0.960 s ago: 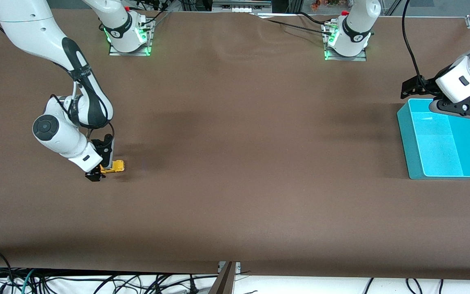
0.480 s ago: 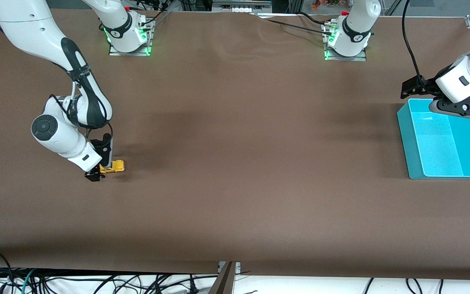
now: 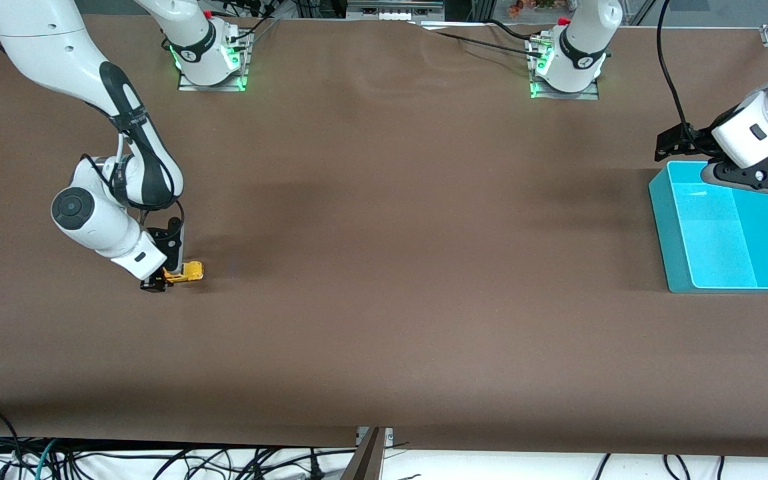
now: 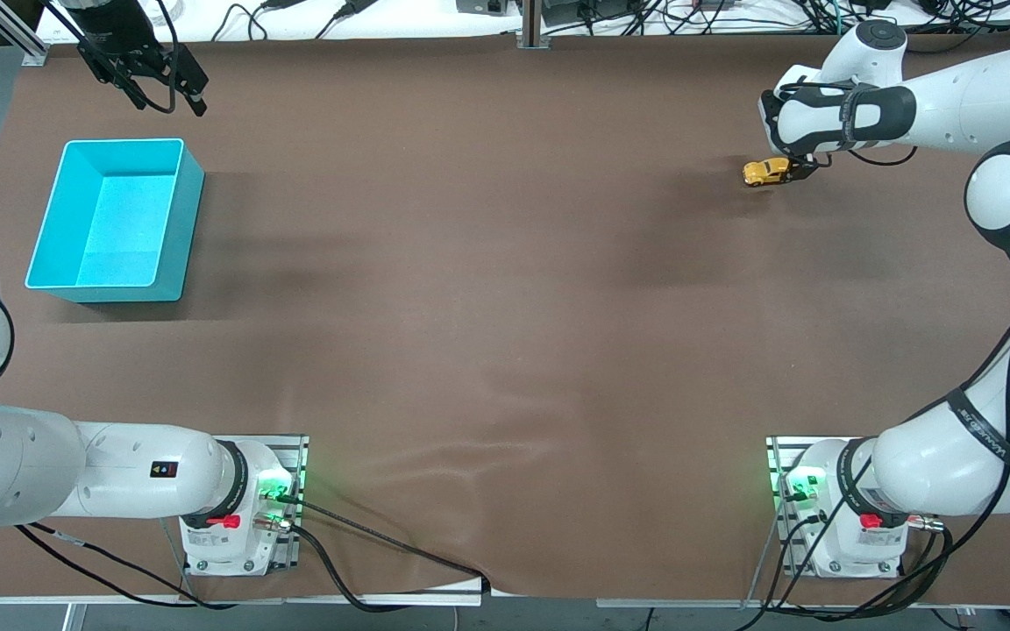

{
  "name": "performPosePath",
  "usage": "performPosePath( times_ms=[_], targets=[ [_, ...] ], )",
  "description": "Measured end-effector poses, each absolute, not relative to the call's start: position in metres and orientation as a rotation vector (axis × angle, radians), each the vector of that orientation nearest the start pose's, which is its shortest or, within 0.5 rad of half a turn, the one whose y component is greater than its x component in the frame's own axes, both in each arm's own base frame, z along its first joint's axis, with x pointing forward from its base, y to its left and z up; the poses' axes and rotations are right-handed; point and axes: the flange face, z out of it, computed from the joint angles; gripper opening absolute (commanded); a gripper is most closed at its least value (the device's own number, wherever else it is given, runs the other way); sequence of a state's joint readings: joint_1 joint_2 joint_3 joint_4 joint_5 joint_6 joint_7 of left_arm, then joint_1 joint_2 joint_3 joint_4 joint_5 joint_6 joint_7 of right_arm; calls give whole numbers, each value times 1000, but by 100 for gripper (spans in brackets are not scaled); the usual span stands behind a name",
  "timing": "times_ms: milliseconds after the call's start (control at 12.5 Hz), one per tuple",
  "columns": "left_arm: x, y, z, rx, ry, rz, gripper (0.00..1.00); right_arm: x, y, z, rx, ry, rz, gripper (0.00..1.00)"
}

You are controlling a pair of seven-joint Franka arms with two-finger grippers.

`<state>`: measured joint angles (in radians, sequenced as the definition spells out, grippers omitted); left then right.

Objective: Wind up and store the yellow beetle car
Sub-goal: 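Close the right gripper around the yellow car's body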

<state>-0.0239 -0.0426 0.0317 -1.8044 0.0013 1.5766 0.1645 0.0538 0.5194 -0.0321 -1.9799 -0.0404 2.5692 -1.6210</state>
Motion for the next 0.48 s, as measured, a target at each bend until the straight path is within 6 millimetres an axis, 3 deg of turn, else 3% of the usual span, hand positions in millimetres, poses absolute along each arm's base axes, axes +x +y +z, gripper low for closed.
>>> performPosePath(
  times_ms=[80,160,320,480],
  targets=[
    [528,4,539,-3134,247,291,100,620,15,208,2044,2283,32,42],
    [528,4,539,-3134,247,291,100,620,15,208,2045,2282,33,32],
    [528,4,539,-3134,247,291,100,620,15,208,2050,2280,36,24],
    [528,4,539,-3134,247,291,100,620,15,209,2054,2278,39,21]
  ],
)
